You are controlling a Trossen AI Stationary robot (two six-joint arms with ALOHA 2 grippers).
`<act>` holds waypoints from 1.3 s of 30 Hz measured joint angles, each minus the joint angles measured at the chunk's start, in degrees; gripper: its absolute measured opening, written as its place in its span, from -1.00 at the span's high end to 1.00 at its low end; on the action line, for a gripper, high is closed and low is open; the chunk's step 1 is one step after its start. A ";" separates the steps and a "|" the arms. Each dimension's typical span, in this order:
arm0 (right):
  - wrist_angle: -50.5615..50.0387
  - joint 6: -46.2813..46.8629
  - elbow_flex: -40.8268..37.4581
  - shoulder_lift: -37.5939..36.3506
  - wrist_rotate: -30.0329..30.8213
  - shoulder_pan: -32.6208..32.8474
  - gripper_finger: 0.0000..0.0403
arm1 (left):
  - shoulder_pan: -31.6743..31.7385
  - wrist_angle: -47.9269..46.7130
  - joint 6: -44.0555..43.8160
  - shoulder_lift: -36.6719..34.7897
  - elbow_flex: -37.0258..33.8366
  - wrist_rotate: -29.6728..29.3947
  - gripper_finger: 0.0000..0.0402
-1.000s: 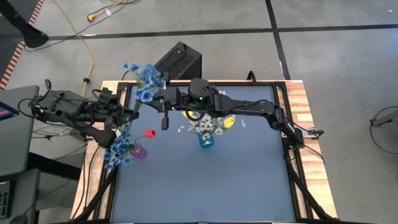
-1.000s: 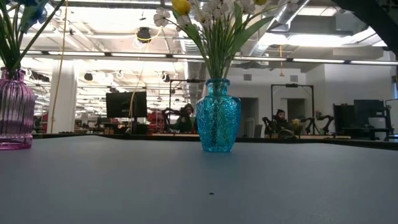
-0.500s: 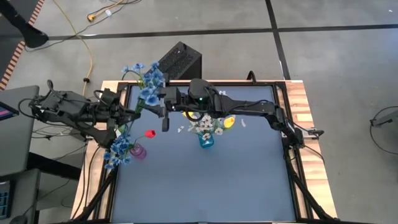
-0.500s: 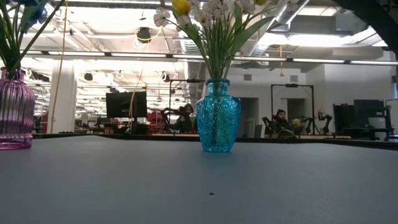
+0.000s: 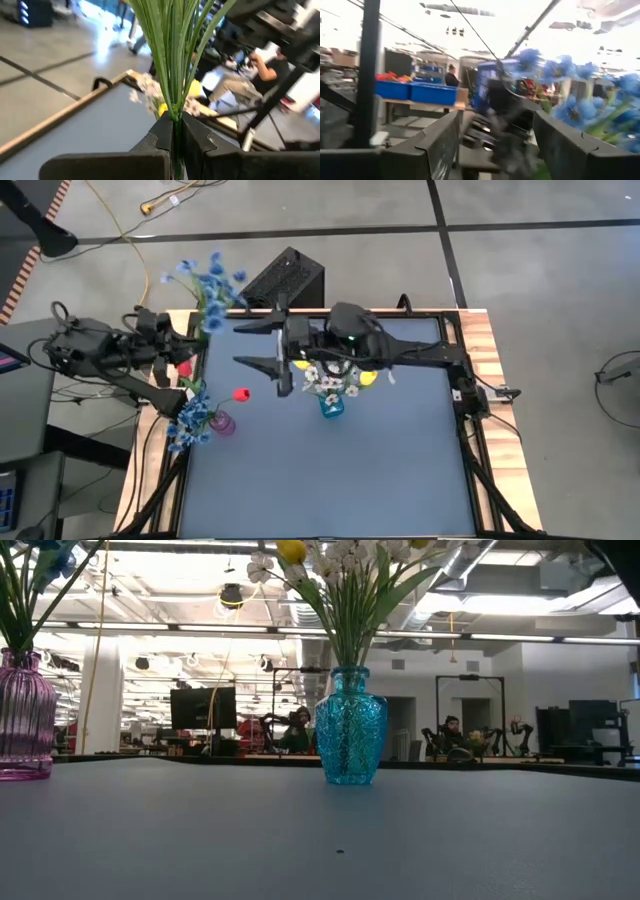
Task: Sort flowers into vase by color
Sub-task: Put the blue flowers into the purple vase
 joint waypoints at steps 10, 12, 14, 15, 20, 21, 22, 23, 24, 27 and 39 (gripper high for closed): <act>-10.09 5.98 -0.08 1.34 6.93 3.56 -0.40 | 0.00 7.50 10.76 0.72 0.02 3.35 0.99; -11.06 6.02 -0.52 2.65 10.50 3.64 -0.40 | 0.00 7.64 12.17 1.83 0.02 5.65 0.99; -11.80 6.02 -0.65 2.96 13.34 3.63 -0.40 | 0.00 7.72 13.48 2.71 0.02 7.94 0.99; -11.62 6.03 -0.66 3.09 13.72 3.59 -0.40 | 0.00 7.88 14.16 3.34 0.00 9.01 0.99; -9.85 9.36 -0.59 3.97 13.48 3.00 -0.40 | 0.00 8.72 15.45 6.44 0.00 12.81 0.99; -10.01 10.19 -0.61 4.09 13.42 2.95 -0.40 | 0.00 8.74 15.85 7.05 0.00 13.34 0.99; -10.18 10.66 -0.66 4.14 13.38 2.93 -0.40 | 0.00 8.74 16.20 7.79 0.00 13.72 0.99; -10.16 10.79 -0.66 4.15 13.16 2.93 -0.40 | -0.02 8.79 16.54 8.53 0.00 13.78 0.99; -9.99 10.79 -0.66 4.15 12.44 2.93 -0.40 | -0.02 8.85 16.79 9.09 0.00 13.79 0.99; -9.30 10.81 -0.63 4.06 8.94 3.07 -0.40 | -0.02 9.04 17.15 10.42 0.00 13.81 0.99; -9.45 9.88 -0.63 4.08 6.50 3.19 -0.26 | -0.02 9.22 17.94 11.84 0.00 14.21 0.99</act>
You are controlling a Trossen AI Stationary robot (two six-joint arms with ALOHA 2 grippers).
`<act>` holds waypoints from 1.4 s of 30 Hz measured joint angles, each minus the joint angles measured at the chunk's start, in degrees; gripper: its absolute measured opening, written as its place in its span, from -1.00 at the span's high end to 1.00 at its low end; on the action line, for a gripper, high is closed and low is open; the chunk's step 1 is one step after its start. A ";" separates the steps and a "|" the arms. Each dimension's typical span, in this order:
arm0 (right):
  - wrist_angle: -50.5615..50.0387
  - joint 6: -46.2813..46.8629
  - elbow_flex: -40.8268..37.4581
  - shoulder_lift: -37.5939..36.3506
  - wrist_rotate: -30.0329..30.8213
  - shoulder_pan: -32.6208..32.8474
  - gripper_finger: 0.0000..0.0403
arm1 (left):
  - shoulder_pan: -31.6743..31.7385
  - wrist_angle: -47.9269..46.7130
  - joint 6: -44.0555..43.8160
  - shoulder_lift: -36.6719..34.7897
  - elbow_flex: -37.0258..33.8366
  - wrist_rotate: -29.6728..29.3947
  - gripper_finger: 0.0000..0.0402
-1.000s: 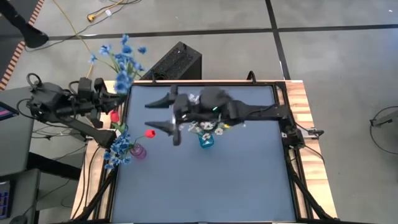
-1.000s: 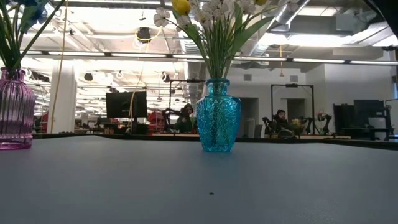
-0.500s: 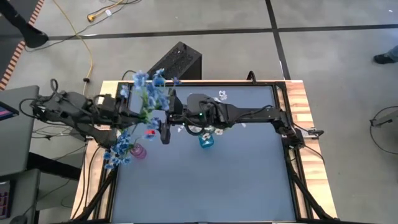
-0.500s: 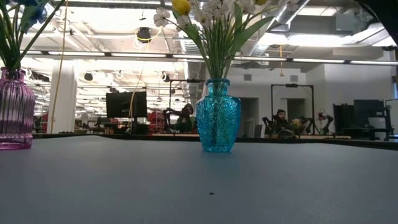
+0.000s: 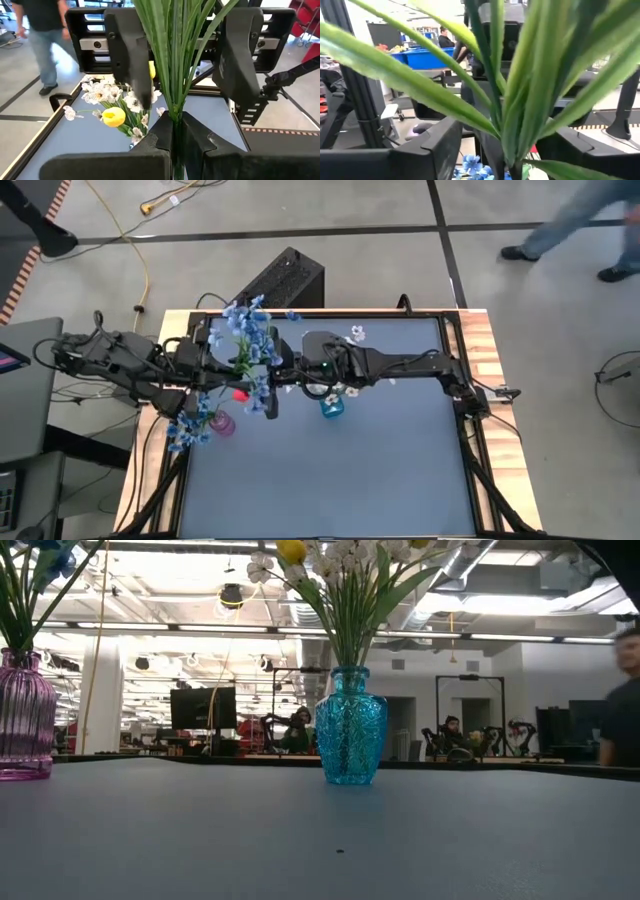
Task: Sort flowers into vase by color
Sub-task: Put the blue flowers into the purple vase
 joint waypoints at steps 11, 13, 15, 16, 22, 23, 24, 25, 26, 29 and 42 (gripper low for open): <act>-0.06 -1.65 0.00 -0.01 -0.51 -0.69 0.80 | -0.02 -0.06 0.90 -1.03 0.00 -0.82 0.63; -0.19 -2.62 0.00 -0.24 -0.63 -0.69 0.82 | -0.02 -0.10 1.08 -1.58 0.00 -0.61 0.52; 0.09 -2.82 0.00 -0.42 -0.62 -0.60 0.82 | -0.01 -0.11 1.12 -2.23 -0.02 -0.68 0.42; 0.16 -2.72 0.00 -0.58 -0.62 -0.40 0.82 | 0.00 -0.04 1.40 -2.75 -0.02 -1.15 0.37; 0.10 -3.01 0.00 -1.62 -1.43 2.06 0.76 | 0.02 2.42 3.39 -7.81 -0.02 -3.57 0.26; 0.43 -3.05 0.00 -1.74 -2.36 2.61 0.77 | 0.02 3.36 3.94 -8.70 -0.02 -3.29 0.26; 0.99 -3.10 0.00 -1.79 -3.60 3.21 0.77 | 0.02 4.19 4.52 -9.68 -0.02 -2.70 0.26; 1.66 -3.16 0.00 -1.79 -5.00 3.76 0.78 | 0.02 5.04 5.06 -10.58 -0.02 -2.01 0.26; 2.29 -3.34 0.00 -1.79 -6.60 4.41 0.78 | 0.02 5.89 5.28 -11.37 -0.02 -1.44 0.27; 0.72 -7.72 0.05 -1.49 -8.65 6.49 0.78 | 0.01 6.79 5.79 -13.91 -0.02 -0.69 0.27; 0.79 -8.88 0.02 9.53 -3.11 9.14 0.79 | 0.00 -1.94 -0.08 -16.84 0.00 -5.65 0.27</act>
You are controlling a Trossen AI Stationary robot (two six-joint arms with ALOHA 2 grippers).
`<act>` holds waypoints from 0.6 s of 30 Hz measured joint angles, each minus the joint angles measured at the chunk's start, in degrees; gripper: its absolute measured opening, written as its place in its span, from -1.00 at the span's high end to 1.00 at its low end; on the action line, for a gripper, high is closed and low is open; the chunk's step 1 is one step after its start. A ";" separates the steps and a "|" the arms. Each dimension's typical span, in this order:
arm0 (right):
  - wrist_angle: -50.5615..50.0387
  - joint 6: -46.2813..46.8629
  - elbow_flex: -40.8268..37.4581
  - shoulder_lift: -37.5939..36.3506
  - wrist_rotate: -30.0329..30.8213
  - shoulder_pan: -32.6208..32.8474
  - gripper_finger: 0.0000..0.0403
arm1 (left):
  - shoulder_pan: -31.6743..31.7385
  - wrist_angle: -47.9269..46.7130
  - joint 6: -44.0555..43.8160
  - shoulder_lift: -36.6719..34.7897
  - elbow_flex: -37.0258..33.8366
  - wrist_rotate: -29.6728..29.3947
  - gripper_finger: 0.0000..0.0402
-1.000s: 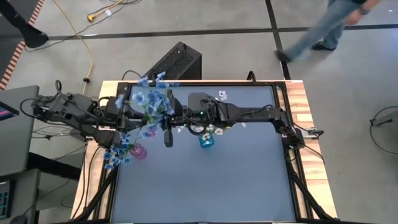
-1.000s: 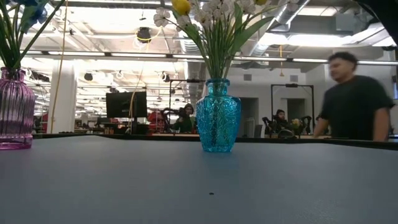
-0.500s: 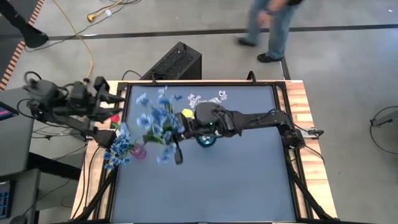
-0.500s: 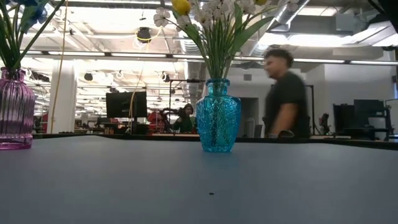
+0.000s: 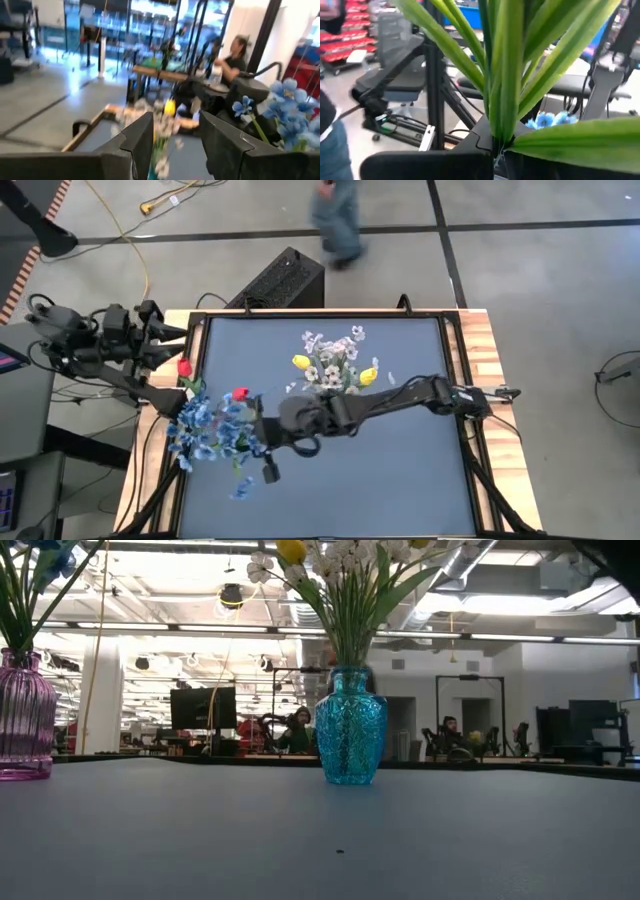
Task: Sort flowers into vase by color
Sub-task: Put the blue flowers into the purple vase
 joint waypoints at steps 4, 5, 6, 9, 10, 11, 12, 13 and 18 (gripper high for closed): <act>6.35 0.94 -0.04 3.52 4.23 -0.53 0.80 | 0.01 -6.75 -1.74 -0.04 0.00 0.98 0.27; 6.79 0.92 0.01 4.15 6.25 -0.57 0.80 | 0.01 -8.23 -2.68 -0.38 -0.01 2.18 0.27; 6.84 0.92 0.03 4.74 8.26 -0.54 0.80 | 0.01 -9.51 -3.79 -0.69 -0.06 3.48 0.27; 9.90 0.08 0.03 7.74 14.11 -0.38 0.80 | 0.00 -10.41 -6.00 -1.13 -0.79 4.60 0.27; 11.55 -0.16 -0.02 8.88 15.72 -0.37 0.80 | 0.00 -10.38 -6.20 -1.14 -1.18 4.48 0.27; 13.31 -0.55 -0.04 9.98 16.56 -0.41 0.80 | 0.00 -10.42 -6.39 -1.08 -1.47 4.28 0.27; 14.25 -1.54 -0.04 10.75 17.13 -0.62 0.80 | 0.00 -10.44 -6.45 -0.97 -1.57 4.18 0.27; 15.31 -3.15 -0.04 11.33 17.39 -0.92 0.80 | 0.00 -10.35 -6.46 -0.93 -1.57 4.12 0.27; 15.34 -11.69 -0.04 11.99 21.28 -1.44 0.80 | 0.00 -10.61 -6.24 -1.03 -1.53 2.66 0.27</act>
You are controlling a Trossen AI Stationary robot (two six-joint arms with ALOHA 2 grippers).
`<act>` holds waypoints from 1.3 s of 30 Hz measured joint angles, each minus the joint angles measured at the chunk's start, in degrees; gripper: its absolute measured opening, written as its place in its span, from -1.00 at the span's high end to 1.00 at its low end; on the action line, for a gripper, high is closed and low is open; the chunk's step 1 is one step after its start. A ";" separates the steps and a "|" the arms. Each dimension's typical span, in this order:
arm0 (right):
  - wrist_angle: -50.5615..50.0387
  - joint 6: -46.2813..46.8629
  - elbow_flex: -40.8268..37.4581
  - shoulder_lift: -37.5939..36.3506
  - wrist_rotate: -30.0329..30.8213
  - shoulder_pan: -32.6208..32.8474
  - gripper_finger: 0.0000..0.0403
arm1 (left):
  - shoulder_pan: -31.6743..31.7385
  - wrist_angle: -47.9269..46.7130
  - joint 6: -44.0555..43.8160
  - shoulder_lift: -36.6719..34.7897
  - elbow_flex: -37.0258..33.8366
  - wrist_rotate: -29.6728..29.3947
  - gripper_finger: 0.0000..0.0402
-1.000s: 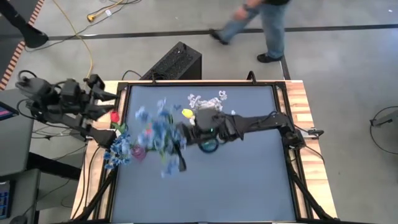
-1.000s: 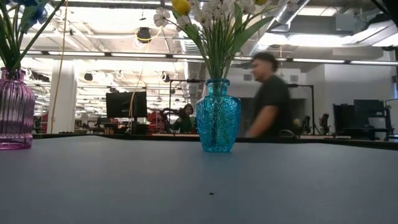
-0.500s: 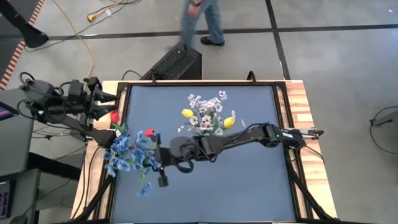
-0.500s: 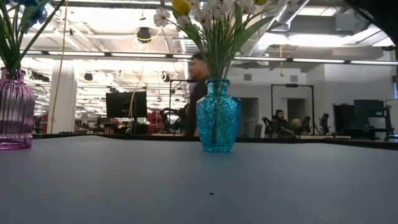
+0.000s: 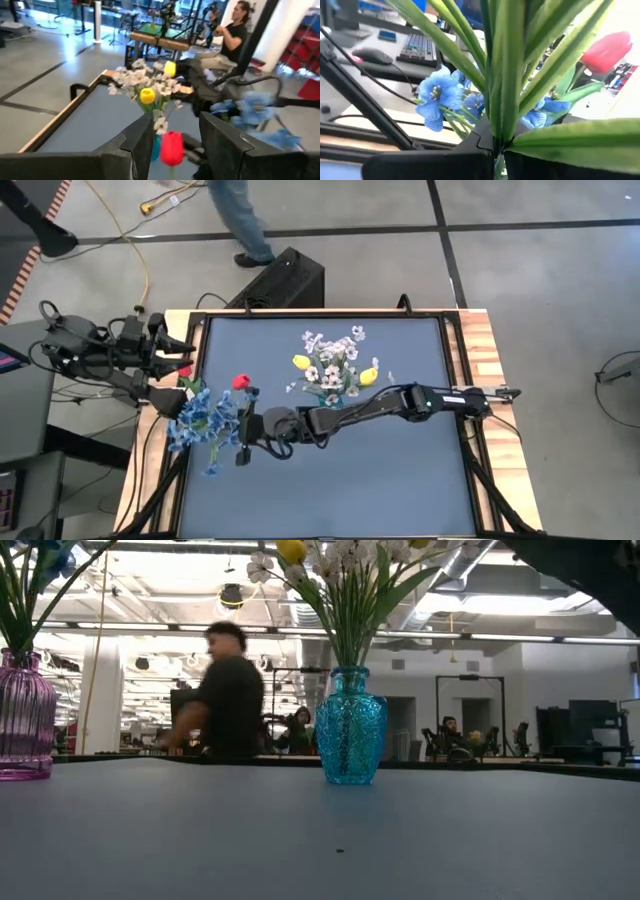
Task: Sort flowers into vase by color
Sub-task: Put the blue flowers into the purple vase
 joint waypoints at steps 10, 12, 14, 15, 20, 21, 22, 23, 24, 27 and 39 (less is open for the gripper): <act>-0.58 -2.00 0.02 -0.39 0.79 -1.10 0.81 | 0.00 -8.68 -0.19 -0.74 0.15 1.29 0.27; -0.69 -2.00 0.02 -0.39 0.31 -1.37 0.81 | 0.00 -10.77 -1.09 -0.74 0.13 0.78 0.27; -0.67 -1.93 0.02 -0.39 -0.84 -1.51 0.81 | 0.00 -12.46 -2.08 -0.86 0.13 -0.34 0.27; -0.64 -1.57 0.02 -0.39 -0.90 -1.57 0.80 | 0.00 -12.96 -2.62 -0.87 0.13 -1.78 0.27; -0.69 -0.12 0.02 -0.26 -2.48 -2.07 0.79 | 0.02 -17.34 -4.70 -0.89 0.13 -4.49 0.27; -0.71 -0.08 0.02 -0.24 -2.49 -2.09 0.79 | 0.02 -18.86 -4.86 -0.89 0.13 -3.02 0.27; -0.71 -0.08 0.02 -0.22 -2.49 -2.10 0.79 | 0.02 -19.97 -5.10 -0.89 0.13 -1.51 0.27; -0.71 -0.06 0.02 -0.22 -2.51 -2.10 0.79 | 0.02 -20.60 -5.11 -0.89 0.13 0.02 0.27; -0.70 -0.07 0.02 -0.22 -2.53 -2.15 0.79 | 0.02 -20.95 -4.98 -0.89 0.13 1.63 0.27; -0.69 -0.05 0.02 -0.20 -2.73 -2.30 0.79 | 0.02 -20.83 -2.81 -0.89 0.13 6.62 0.27; -0.67 0.13 0.02 -0.17 -2.70 -2.40 0.78 | 0.01 -24.46 -6.58 -0.89 7.82 -14.30 0.27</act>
